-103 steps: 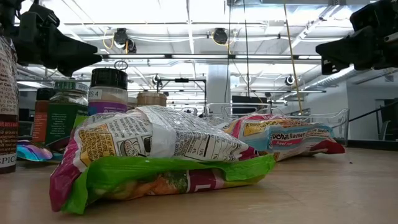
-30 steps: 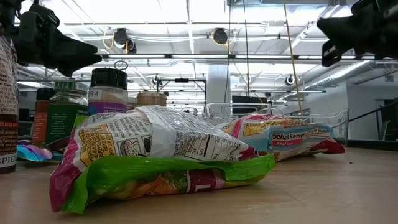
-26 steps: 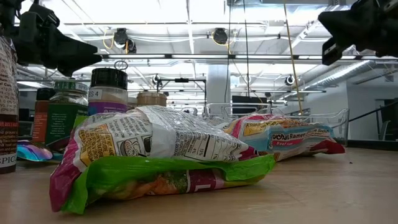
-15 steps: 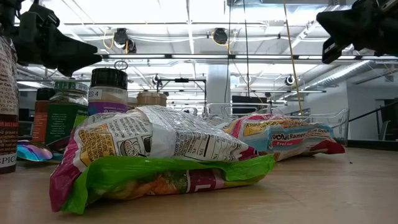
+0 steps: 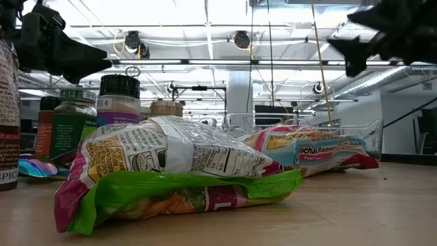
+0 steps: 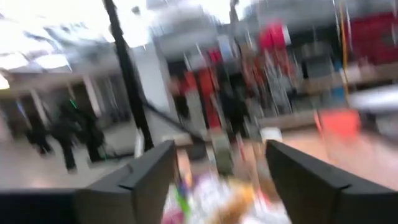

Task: Pick & Place Food Item
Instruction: Put the red noodle pack into the right transparent bin

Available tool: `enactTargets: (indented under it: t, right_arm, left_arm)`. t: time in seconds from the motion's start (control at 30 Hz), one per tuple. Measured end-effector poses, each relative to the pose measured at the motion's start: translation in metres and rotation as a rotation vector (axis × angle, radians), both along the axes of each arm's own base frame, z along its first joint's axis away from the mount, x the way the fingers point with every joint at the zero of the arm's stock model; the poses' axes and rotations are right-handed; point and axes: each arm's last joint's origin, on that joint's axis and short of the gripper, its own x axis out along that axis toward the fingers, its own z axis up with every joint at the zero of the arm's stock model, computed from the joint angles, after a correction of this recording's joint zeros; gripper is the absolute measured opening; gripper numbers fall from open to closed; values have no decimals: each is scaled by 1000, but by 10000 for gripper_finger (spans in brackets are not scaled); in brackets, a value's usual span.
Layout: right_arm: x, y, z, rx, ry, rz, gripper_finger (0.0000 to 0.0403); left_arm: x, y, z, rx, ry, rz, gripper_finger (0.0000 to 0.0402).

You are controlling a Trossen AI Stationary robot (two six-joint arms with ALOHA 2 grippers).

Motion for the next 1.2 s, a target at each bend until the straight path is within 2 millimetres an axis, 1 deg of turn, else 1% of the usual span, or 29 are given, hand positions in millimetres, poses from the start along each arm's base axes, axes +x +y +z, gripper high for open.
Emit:
enactTargets:
  t: [0.07,0.13,0.23,0.4,0.63,0.83,0.93,1.07,1.2]
  right_arm:
    - [7,-1,-7,0,123,-23,284]
    - [12,-2,-19,-13,242,-68,292]
    - [17,-4,-36,-30,404,-135,290]
    - [20,-5,-56,-49,594,-182,273]
    - [26,-6,-69,-59,692,-182,257]
    - [28,-7,-79,-81,767,-248,245]
    - [28,-8,-81,-83,783,-249,235]
    - [28,-7,-82,-83,788,-247,214]
    - [28,-7,-82,-84,789,-246,183]
  left_arm:
    - [0,0,0,0,0,0,228]
    - [0,0,0,0,0,0,228]
    - [0,0,0,0,0,0,228]
    - [0,0,0,0,0,-1,228]
    - [0,0,0,0,0,0,228]
    - [0,0,0,0,0,0,228]
    - [0,0,0,0,0,0,228]
    - [0,0,0,0,0,-1,228]
    - [0,0,0,0,0,-1,228]
